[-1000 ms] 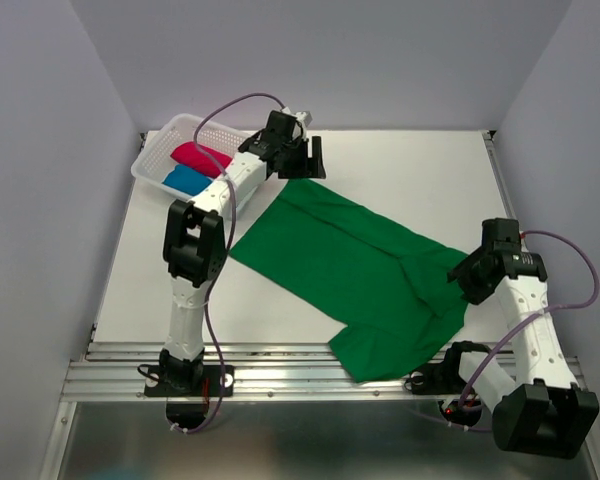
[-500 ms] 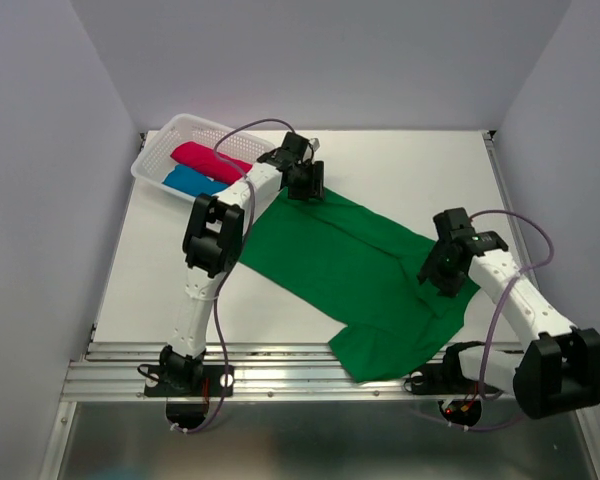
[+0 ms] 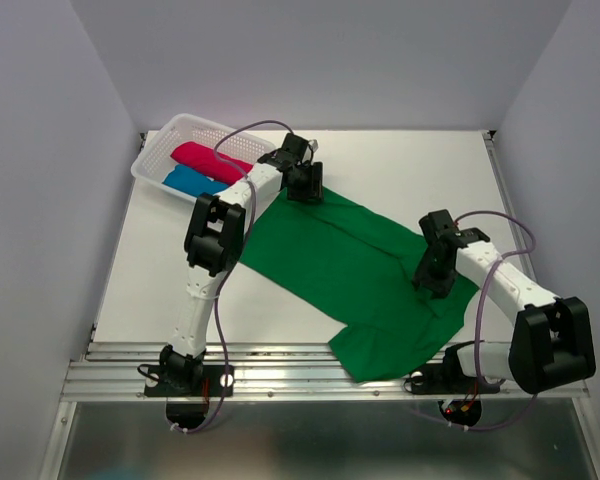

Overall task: Roll the t-shirts
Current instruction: Fold the T-shirt at the center of the board.

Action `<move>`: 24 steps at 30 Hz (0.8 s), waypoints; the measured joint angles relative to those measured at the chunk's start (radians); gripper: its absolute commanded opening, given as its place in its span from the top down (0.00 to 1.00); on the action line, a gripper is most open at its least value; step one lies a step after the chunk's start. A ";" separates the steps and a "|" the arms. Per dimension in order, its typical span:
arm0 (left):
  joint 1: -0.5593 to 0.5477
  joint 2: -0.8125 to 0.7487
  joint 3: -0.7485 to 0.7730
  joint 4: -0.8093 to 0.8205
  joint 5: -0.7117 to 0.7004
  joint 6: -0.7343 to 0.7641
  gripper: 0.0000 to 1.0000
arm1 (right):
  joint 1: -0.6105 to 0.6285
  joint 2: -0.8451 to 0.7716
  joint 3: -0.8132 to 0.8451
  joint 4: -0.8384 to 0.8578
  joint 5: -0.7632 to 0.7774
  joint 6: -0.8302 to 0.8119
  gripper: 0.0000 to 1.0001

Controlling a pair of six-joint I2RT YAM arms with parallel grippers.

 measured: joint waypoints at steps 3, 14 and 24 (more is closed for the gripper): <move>0.000 0.000 0.000 0.000 0.000 -0.002 0.38 | 0.006 0.024 0.000 0.009 0.000 0.000 0.55; 0.000 0.000 0.000 0.002 0.002 -0.003 0.38 | 0.019 0.071 0.000 0.012 0.012 0.004 0.99; 0.000 0.000 0.000 0.002 0.003 -0.003 0.38 | 0.032 -0.018 0.030 -0.028 -0.010 -0.014 0.99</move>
